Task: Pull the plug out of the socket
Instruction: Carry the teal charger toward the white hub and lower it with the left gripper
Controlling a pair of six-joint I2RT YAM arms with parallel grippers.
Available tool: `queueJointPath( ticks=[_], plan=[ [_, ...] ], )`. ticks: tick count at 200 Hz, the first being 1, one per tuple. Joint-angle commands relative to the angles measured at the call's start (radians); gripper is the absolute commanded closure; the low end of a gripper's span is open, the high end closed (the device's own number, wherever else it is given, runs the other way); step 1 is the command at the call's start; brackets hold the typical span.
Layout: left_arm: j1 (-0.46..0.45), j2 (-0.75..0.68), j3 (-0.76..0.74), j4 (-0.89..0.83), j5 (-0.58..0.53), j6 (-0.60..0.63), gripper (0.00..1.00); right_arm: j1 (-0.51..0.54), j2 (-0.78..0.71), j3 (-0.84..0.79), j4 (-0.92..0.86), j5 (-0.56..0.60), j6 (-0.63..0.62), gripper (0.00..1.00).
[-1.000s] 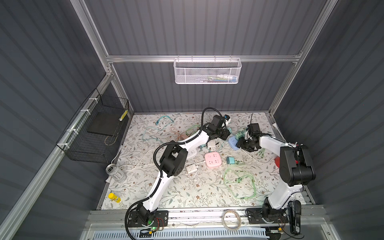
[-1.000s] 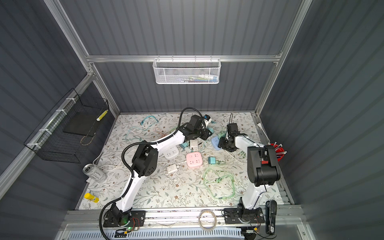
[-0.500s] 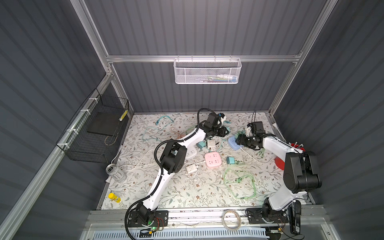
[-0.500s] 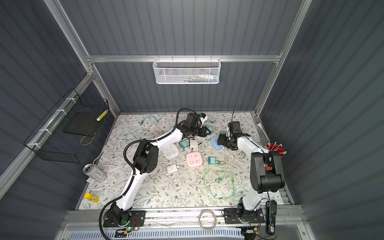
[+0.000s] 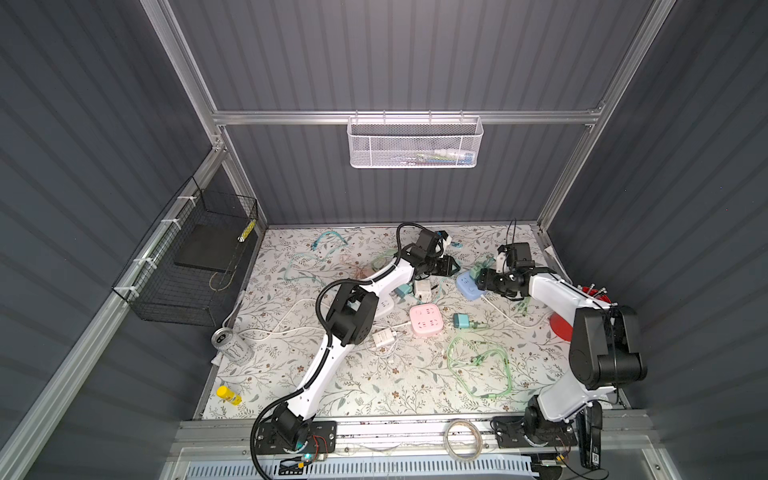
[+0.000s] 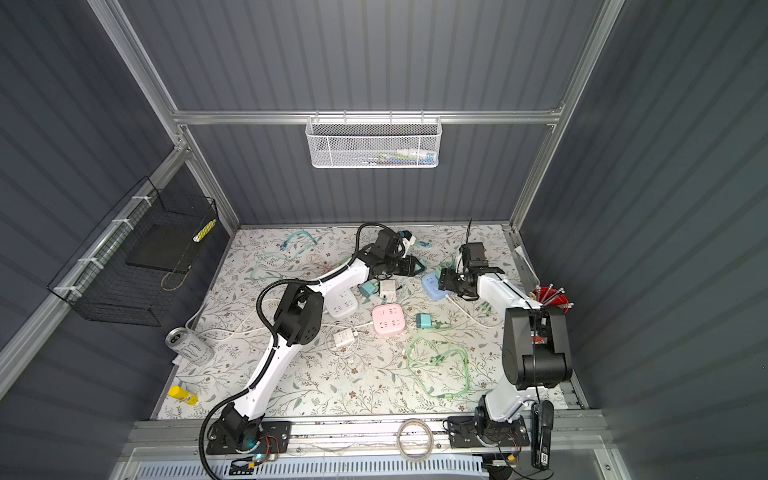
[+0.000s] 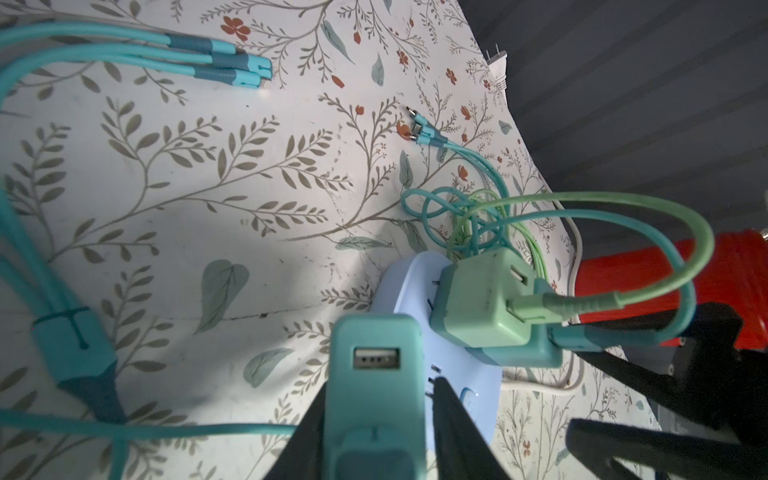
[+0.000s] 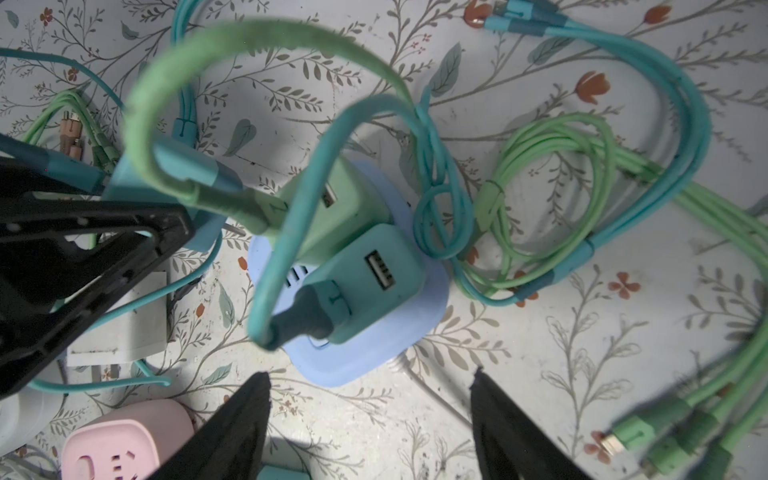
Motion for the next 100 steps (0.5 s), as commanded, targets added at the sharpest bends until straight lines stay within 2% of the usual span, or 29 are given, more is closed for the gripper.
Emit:
queueJointPath(
  ticks=[1,100],
  plan=[
    [0.008,0.034,0.037,-0.025,0.029,-0.037,0.60,-0.004,-0.005,-0.003,-0.015,0.005,-0.014,0.23],
    [0.013,0.062,0.082,-0.120,-0.017,-0.037,0.51,-0.008,0.004,0.005,-0.023,0.030,-0.038,0.23]
  ],
)
